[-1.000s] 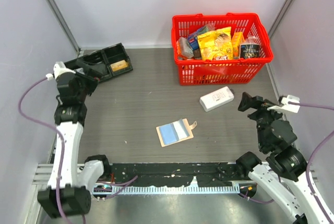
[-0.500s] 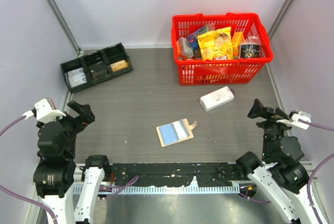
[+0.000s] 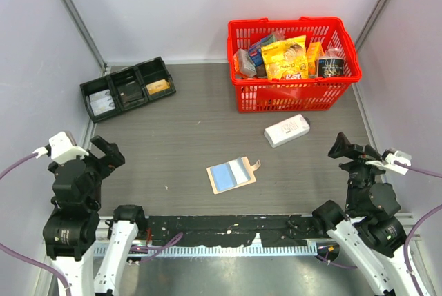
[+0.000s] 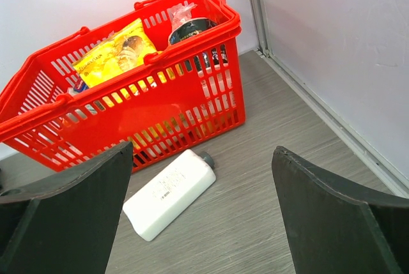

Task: Take the credit cards out of the card holder
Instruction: Reset both arms

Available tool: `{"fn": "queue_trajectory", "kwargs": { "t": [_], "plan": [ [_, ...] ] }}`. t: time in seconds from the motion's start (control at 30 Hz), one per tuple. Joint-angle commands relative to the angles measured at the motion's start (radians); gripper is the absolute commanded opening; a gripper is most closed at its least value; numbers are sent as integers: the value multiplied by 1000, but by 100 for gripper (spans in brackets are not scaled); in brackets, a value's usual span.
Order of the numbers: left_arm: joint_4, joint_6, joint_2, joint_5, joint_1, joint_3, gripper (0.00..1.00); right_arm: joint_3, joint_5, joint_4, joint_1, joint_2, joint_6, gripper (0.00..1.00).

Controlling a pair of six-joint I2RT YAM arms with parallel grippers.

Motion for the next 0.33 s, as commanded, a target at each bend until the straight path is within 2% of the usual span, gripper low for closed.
{"fn": "queue_trajectory", "kwargs": {
  "t": [0.0, 0.3],
  "plan": [
    [23, 23, -6, -23, -15, -10, 100, 6, 30, 34, -4, 13, 6, 93],
    [73, 15, -40, 4, -33, -67, 100, 15, 15, 18, -4, 31, 21, 93]
  ]
}}
